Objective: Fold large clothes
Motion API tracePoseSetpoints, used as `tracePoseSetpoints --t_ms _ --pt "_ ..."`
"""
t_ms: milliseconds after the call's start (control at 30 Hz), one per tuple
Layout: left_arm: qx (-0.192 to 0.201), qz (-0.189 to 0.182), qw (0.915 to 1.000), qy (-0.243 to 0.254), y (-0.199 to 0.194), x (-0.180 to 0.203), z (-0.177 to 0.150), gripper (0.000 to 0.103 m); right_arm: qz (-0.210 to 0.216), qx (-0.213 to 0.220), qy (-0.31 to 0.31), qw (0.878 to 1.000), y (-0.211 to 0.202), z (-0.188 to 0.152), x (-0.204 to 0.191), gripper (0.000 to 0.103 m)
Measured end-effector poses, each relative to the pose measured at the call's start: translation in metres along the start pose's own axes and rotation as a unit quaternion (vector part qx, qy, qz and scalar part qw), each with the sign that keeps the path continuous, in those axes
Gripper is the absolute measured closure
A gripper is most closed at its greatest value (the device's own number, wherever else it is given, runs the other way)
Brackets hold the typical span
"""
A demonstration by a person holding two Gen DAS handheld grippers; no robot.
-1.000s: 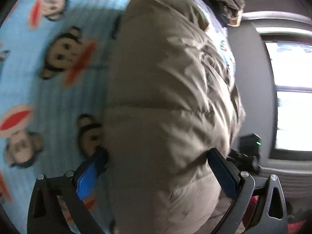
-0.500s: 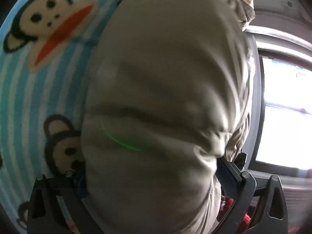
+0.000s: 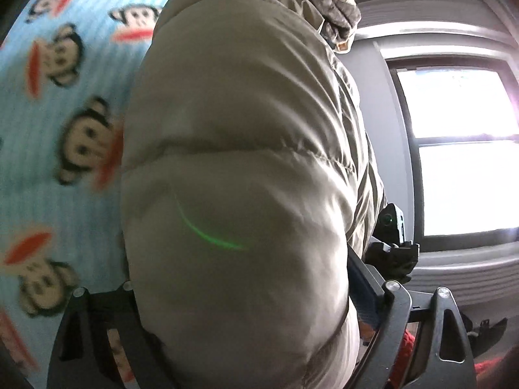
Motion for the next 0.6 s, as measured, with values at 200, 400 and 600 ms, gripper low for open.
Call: tracePoseSetpoints --t_ms 200,400,600 --pt "0.017 0.009 0.9998 0.007 -0.077 -0.035 0.020 0.012 0.006 0.005 -0.025 1.000 0.065 -0.006 -0.062 0.002" --pt "0.050 0.036 0.9980 -0.011 -0.149 -0.087 0.043 0.012 0.022 -0.019 -0.037 0.999 0.137 -0.026 -0.097 0.002" --pt "0.067 0.080 0.9918 -0.073 -0.172 -0.168 0.056 0.011 0.002 -0.071 -0.034 0.997 0.225 -0.031 -0.105 0.002"
Point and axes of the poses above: each gripper's, at about its wrist camera, not at the fingertips, and y roughly the way its jaws point, x to its right, z to its top, the point moved 4 cm from there along y, roughly the way its jaws point, and after that the axes turned 13 degrees about -y, right-handed, at the moved point
